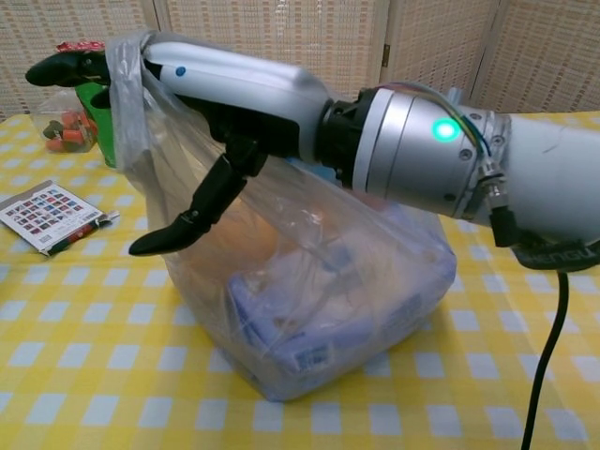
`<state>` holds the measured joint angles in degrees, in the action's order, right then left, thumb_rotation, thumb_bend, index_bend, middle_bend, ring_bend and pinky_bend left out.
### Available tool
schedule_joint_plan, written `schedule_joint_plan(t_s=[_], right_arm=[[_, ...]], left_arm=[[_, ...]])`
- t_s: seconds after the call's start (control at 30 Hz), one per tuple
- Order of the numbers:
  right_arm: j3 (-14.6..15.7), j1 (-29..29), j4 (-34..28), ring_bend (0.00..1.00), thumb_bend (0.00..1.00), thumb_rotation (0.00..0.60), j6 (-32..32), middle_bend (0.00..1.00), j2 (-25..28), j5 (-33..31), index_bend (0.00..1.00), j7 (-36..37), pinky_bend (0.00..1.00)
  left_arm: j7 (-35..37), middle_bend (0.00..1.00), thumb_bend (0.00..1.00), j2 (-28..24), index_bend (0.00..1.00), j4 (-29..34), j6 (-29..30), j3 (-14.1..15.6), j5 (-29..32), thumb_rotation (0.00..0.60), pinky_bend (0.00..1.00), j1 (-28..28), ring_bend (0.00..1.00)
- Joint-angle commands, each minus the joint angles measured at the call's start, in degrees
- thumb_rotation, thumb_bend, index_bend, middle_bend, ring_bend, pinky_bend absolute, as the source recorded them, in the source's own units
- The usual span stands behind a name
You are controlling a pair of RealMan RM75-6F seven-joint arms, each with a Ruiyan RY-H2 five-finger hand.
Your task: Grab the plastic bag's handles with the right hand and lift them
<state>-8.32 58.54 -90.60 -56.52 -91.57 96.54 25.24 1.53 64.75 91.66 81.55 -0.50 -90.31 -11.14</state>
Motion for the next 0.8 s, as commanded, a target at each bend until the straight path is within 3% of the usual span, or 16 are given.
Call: schedule_joint_plan(t_s=[0.03,0.37,0.53,0.8], right_arm=[[0.0,-0.1,1.8,0.0,0.21,0.6,-2.3,0.0,-1.5,1.1,0.0,1.0,0.0],[-0.1,0.3,8.3,0.0,0.2,0.6,-8.4,0.0,-6.1,3.6,0.0,7.3,0.0],[-0.7,0.2,13.0,0.0,0.2,0.6,-13.7,0.0,-10.0,4.3,0.0,14.7,0.0],[-1.5,1.6,12.4,0.0,0.2,0.6,-9.7,0.0,-9.7,-0.9,0.0,29.8,0.0]], left_arm=[[0.1,0.2,0.38,0.0,0.14,0.0,0.0,-0.1,0.0,0.6,0.11,0.0,0.18],[-0.2,0.2,0.38,0.0,0.14,0.0,0.2,0.0,-0.1,0.6,0.11,0.1,0.18],[-0.2,0.2,0.38,-0.1,0.14,0.1,0.3,-0.1,-0.1,0.6,0.11,0.1,0.18],[0.0,0.2,0.38,-0.1,0.14,0.1,0.3,0.0,-0.3,0.6,0.11,0.1,0.18]])
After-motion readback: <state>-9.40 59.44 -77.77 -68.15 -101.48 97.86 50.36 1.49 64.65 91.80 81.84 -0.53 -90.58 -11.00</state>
